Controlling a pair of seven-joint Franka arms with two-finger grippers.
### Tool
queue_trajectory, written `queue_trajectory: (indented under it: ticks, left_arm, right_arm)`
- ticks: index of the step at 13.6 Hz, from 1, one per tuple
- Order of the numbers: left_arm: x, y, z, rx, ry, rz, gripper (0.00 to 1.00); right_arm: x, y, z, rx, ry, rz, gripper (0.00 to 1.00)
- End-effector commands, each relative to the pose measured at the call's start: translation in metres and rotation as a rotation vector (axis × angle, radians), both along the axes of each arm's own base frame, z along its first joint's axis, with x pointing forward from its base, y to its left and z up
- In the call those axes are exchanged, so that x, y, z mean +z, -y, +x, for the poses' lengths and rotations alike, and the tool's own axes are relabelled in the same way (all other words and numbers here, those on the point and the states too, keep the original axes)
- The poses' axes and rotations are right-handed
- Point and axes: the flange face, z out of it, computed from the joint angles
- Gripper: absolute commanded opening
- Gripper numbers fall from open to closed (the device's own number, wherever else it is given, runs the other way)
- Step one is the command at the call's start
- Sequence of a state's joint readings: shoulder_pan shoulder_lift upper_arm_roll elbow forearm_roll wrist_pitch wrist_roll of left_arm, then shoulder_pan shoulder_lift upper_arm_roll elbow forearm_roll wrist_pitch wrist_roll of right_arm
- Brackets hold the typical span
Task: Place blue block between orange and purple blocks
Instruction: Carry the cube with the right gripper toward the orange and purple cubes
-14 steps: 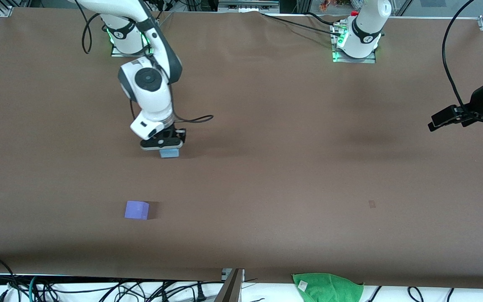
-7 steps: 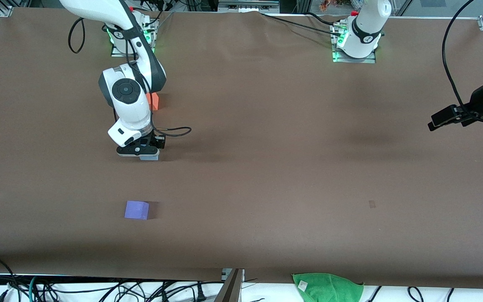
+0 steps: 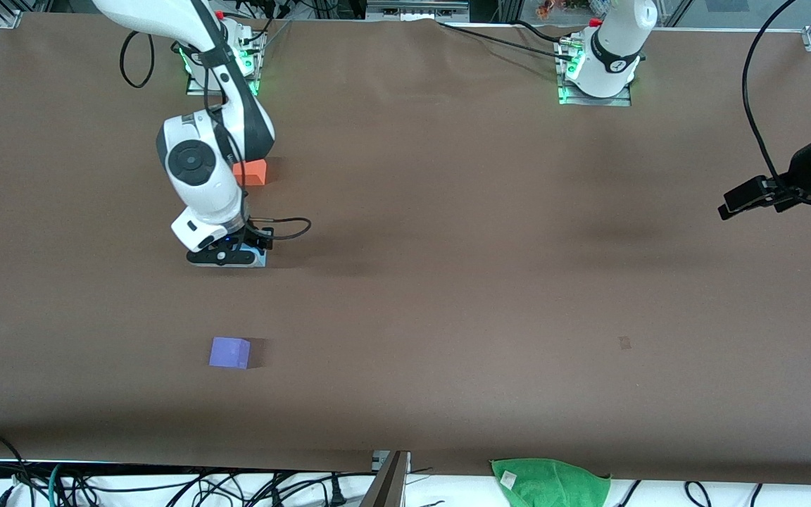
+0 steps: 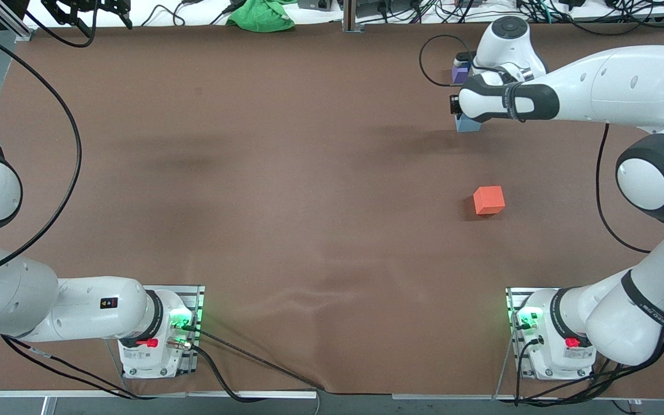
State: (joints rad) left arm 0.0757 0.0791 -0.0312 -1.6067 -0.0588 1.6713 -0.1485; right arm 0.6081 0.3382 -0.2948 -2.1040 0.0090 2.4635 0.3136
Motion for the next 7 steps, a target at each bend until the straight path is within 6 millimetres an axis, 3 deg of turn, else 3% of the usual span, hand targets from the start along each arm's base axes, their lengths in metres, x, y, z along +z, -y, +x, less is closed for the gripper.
queue_trajectory:
  ticks: [1,4,7]
  left_arm:
    - [0.002,0.002,-0.001,-0.003,-0.004,0.024,1.0]
    - [0.001,0.002,-0.001,-0.003,-0.005,0.024,1.0]
    - [0.0,0.004,-0.001,-0.006,-0.007,0.024,1.0]
  right_arm:
    - [-0.003,0.019,0.009,-0.009,-0.025,0.032,0.38]
    - [-0.013,0.032,0.01,-0.036,-0.043,0.026,0.38]
    - [-0.028,0.032,0.007,-0.038,-0.067,0.013,0.38]
